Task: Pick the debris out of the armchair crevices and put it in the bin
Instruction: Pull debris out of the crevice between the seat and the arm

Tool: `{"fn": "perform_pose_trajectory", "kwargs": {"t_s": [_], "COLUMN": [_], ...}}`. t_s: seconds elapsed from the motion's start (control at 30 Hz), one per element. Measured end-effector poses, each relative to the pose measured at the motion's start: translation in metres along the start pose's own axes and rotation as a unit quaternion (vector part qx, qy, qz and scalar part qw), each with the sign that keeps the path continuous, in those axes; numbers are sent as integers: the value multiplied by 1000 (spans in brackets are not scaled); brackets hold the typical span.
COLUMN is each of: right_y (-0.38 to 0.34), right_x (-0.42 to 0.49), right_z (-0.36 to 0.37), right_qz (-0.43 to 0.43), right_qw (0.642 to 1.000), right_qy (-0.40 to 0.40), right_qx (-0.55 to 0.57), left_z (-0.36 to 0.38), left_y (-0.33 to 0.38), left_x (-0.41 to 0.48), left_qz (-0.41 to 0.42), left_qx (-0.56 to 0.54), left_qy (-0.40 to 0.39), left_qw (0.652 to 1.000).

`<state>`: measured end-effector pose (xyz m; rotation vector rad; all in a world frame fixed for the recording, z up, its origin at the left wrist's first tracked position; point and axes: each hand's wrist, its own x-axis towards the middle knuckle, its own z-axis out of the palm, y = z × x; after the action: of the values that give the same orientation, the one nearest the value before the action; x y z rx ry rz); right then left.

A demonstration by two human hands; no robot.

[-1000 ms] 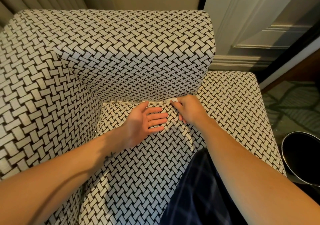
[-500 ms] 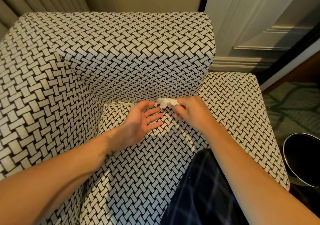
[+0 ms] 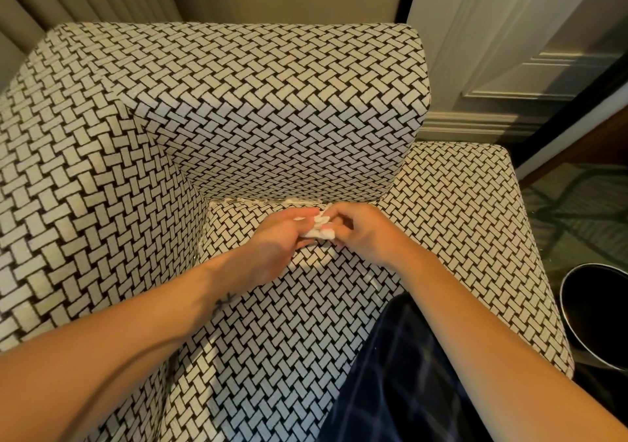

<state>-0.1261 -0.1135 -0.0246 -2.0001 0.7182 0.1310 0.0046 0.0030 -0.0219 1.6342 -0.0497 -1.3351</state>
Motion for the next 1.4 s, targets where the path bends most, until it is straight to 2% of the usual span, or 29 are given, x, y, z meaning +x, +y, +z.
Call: {"fn": "perform_pose_trajectory", "kwargs": {"t_s": [0.13,0.4,0.47,0.6,0.9,1.0,1.1,1.23,1.4], "right_y": [13,15,13,17,8,-6,-19,-23,-23], "right_x": [1,5,6,10,6,-3,-5,3,6], "right_z": [-1,2,4,6,2,6,19,37,40], "right_qz": [9,16,23,0,-18,-19,-22,-59,-70], "right_qw": [1000,1000,999,999,996,995,981,951,954], "right_qy": [17,-17,-31,1,42,-12,-66,-86,-77], "right_qx": [20,-1,3,-42,-79,-95,-182,-291,-282], "left_z": [-3,-2,-1,-2,-2,-4,-5,-7,-7], "left_y": [-2,1,0,-2,-1,1,1,1,0], "left_x": [4,5,6,8,8,6,6,7,6], "left_qz": [20,14,7,-4,28,35,44,61,62], "left_qx": [72,38,40,59,65,65,63,47,40], "left_qy": [85,160,156,153,152,155,162,172,168], "left_qw": [994,986,987,986,986,985,984,982,983]}}
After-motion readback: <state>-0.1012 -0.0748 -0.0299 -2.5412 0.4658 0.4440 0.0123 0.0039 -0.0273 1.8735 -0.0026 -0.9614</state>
